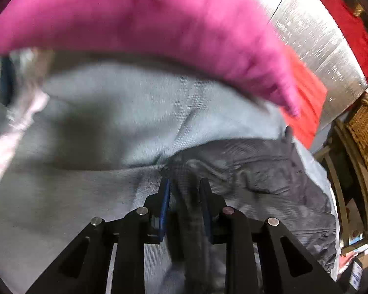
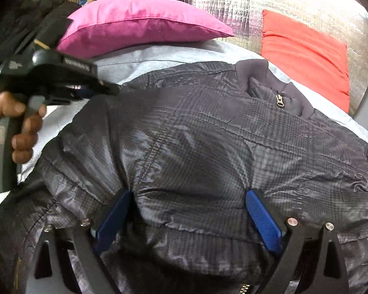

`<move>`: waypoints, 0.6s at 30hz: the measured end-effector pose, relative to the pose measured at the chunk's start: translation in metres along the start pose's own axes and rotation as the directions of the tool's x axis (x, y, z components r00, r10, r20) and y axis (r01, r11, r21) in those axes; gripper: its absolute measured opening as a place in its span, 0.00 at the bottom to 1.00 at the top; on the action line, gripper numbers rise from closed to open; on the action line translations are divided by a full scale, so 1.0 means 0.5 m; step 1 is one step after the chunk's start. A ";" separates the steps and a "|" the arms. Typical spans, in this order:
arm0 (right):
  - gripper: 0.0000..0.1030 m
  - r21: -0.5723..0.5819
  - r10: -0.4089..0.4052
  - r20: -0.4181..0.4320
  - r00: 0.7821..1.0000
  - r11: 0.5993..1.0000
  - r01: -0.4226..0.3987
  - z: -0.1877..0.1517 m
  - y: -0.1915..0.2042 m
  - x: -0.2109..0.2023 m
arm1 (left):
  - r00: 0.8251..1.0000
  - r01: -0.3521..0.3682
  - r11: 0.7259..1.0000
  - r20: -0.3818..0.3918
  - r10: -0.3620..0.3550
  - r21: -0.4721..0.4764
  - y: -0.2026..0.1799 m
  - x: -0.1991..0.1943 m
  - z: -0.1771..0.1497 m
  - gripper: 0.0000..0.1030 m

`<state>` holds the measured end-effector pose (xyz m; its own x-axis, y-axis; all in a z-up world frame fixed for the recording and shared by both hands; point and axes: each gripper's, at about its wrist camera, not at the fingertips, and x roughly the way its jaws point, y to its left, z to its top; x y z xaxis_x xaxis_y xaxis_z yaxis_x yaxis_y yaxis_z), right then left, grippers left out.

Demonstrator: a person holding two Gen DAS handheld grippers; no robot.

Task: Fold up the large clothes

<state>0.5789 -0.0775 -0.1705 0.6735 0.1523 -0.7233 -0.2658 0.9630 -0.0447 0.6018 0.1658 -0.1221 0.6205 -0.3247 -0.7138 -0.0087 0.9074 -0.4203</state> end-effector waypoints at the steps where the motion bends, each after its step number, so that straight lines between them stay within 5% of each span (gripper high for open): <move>1: 0.94 0.000 0.001 0.000 1.000 1.000 -0.001 0.000 -0.001 0.000 | 1.000 0.004 1.000 0.022 -0.004 0.016 -0.008 -0.028 -0.008 0.25; 4: 0.95 -0.001 0.002 -0.001 1.000 1.000 -0.002 0.000 0.002 -0.002 | 0.998 0.021 0.996 0.065 -0.027 0.084 -0.038 -0.099 -0.067 0.36; 6: 0.97 -0.003 0.005 -0.008 1.000 1.000 -0.005 0.003 0.003 -0.002 | 0.999 -0.028 0.992 0.032 0.024 0.126 -0.040 -0.100 -0.104 0.36; 8: 0.97 0.011 0.029 -0.011 1.000 1.000 -0.029 0.011 -0.005 -0.011 | 0.992 -0.089 0.989 -0.080 0.099 0.115 -0.027 -0.065 -0.144 0.35; 10: 0.95 0.058 0.069 -0.006 0.998 0.996 -0.068 0.019 -0.029 -0.042 | 0.992 -0.094 0.990 -0.071 0.102 0.103 -0.013 -0.059 -0.171 0.33; 14: 0.95 0.164 0.081 0.058 0.995 0.982 -0.090 0.000 -0.136 -0.142 | 0.994 -0.091 0.992 -0.048 0.095 0.083 -0.001 -0.083 -0.188 0.33; 18: 0.96 0.349 -0.059 0.030 0.998 0.936 0.045 -0.057 -0.307 -0.173 | 0.992 -0.117 0.989 -0.029 0.120 0.086 -0.001 -0.095 -0.198 0.33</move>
<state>0.5420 -0.2449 -0.1205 0.7081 0.1014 -0.6987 0.0226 0.9859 0.1661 0.4947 0.1543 -0.1433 0.5921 -0.2215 -0.7748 -0.0132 0.9587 -0.2842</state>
